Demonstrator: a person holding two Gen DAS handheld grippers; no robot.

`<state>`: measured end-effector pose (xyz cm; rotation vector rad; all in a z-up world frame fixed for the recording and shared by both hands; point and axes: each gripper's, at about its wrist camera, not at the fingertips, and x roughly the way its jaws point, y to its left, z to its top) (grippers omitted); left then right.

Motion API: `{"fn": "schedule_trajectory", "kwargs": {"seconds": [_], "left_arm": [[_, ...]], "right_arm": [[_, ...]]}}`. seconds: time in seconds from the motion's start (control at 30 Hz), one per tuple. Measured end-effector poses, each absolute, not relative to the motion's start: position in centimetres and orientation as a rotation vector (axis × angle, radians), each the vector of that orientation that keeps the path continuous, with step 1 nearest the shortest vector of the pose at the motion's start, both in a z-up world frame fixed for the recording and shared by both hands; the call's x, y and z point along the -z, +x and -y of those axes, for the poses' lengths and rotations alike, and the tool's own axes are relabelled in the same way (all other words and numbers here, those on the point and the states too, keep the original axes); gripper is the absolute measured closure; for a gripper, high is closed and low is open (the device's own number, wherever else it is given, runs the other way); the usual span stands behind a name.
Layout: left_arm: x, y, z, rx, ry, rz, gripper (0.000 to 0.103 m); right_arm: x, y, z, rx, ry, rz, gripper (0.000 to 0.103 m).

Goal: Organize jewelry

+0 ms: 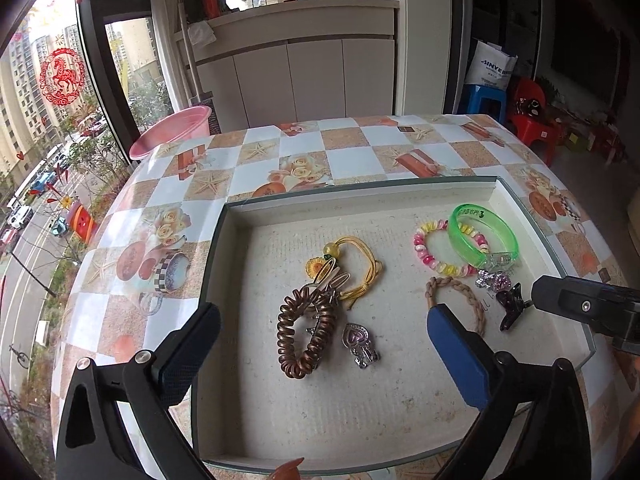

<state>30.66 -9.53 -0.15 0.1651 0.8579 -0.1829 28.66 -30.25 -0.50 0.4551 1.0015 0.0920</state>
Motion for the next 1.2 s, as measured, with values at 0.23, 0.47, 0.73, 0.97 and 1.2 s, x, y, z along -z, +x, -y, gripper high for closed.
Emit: {"fn": "schedule_trajectory", "kwargs": {"seconds": [0.23, 0.47, 0.73, 0.97, 1.2], "left_arm": [[0.8, 30.4, 9.1, 0.154, 0.192, -0.895, 0.0], [0.5, 29.7, 8.2, 0.142, 0.179, -0.898, 0.0], [-0.2, 28.7, 7.7, 0.124, 0.185, -0.876, 0.0], [0.0, 27.8, 7.1, 0.126, 0.191, -0.893, 0.0], [-0.2, 26.2, 6.0, 0.133, 0.166, -0.905, 0.0]], "right_arm": [[0.6, 28.9, 29.0, -0.058, 0.346, -1.035, 0.021], [0.6, 28.7, 28.5, -0.072, 0.335, -1.047, 0.0], [0.1, 27.9, 27.6, -0.052, 0.278, -1.022, 0.0], [0.7, 27.1, 27.2, -0.06, 0.276, -1.088, 0.0], [0.3, 25.9, 26.7, -0.01, 0.198, -1.063, 0.0]]}}
